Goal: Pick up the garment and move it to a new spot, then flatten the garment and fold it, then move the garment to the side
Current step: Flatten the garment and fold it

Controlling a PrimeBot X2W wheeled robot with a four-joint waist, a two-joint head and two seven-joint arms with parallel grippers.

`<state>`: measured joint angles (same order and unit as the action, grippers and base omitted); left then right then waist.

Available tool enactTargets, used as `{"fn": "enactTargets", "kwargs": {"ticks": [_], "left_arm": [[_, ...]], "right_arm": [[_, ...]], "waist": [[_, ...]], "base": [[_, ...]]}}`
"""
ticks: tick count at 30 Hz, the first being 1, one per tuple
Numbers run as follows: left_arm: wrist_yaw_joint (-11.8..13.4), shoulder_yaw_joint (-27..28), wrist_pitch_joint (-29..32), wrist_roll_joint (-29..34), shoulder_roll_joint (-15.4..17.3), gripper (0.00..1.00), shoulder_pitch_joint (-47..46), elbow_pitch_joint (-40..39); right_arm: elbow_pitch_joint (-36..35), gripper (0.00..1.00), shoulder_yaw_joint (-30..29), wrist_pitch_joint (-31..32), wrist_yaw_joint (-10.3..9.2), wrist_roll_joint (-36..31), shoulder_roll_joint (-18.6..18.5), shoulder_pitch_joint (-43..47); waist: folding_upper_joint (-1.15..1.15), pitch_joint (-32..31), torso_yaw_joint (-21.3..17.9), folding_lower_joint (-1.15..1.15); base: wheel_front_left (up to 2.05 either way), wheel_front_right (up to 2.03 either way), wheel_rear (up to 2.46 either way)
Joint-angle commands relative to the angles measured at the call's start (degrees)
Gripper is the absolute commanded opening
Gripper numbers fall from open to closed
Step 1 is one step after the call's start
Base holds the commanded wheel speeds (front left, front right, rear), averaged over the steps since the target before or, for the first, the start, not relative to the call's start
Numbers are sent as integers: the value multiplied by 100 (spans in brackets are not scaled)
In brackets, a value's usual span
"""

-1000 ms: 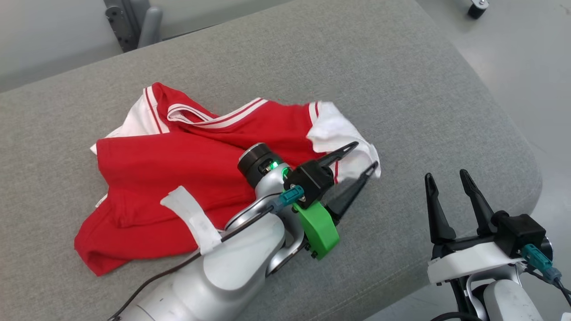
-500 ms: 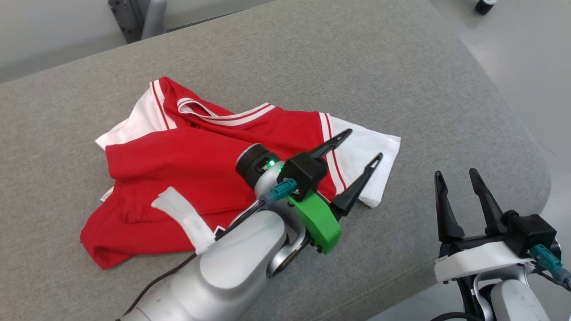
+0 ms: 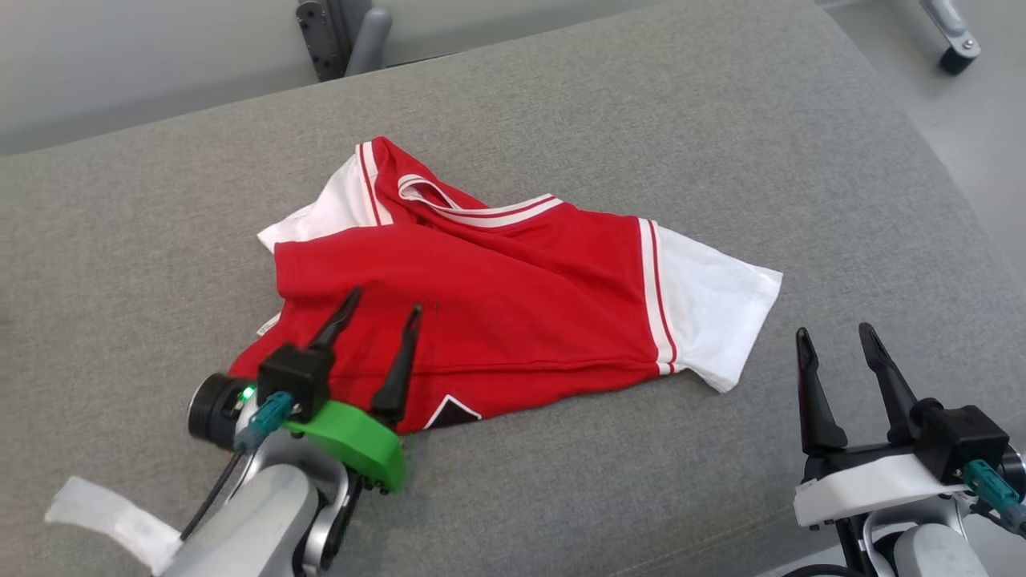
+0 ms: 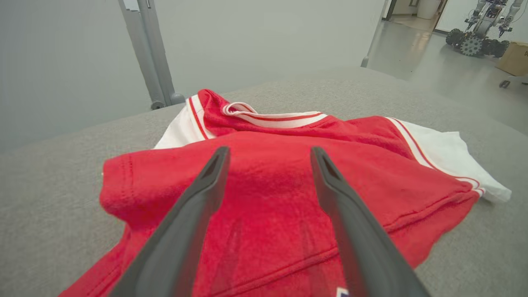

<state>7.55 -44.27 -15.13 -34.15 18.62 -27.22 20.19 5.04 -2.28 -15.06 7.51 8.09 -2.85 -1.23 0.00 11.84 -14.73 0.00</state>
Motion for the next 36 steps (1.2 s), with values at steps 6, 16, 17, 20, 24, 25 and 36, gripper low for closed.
{"fn": "enactTargets", "kwargs": {"ticks": [6,16,17,20,24,25,36], "left_arm": [[387,392,19,-340,340,100,699,-201],[249,409,356,-681,160,100,564,215],[230,411,378,-700,147,100,520,276],[168,460,403,-772,131,100,402,432],[17,430,590,-877,148,100,312,624],[-8,426,634,-903,160,100,291,671],[-153,377,728,-974,137,0,161,941]], "right_arm": [[-25,100,-11,-18,-4,-127,-10,103],[-15,100,64,-18,-4,-205,-10,-18],[-13,100,79,-18,-4,-207,-9,-21],[-7,100,92,-18,-4,-217,-11,-6],[2,100,82,-18,-4,-218,-9,47],[4,100,85,-18,-4,-214,-10,51],[-22,100,102,-18,-4,-127,-9,54]], "waist": [[0,-110,362,0],[0,-52,520,0],[0,-49,511,0],[0,-40,469,0],[0,-38,414,0],[0,-38,399,0],[0,-4,335,0]], "base": [[0,0,0],[0,0,0],[0,0,0],[0,0,0],[0,0,0],[0,0,0],[0,0,0]]}}
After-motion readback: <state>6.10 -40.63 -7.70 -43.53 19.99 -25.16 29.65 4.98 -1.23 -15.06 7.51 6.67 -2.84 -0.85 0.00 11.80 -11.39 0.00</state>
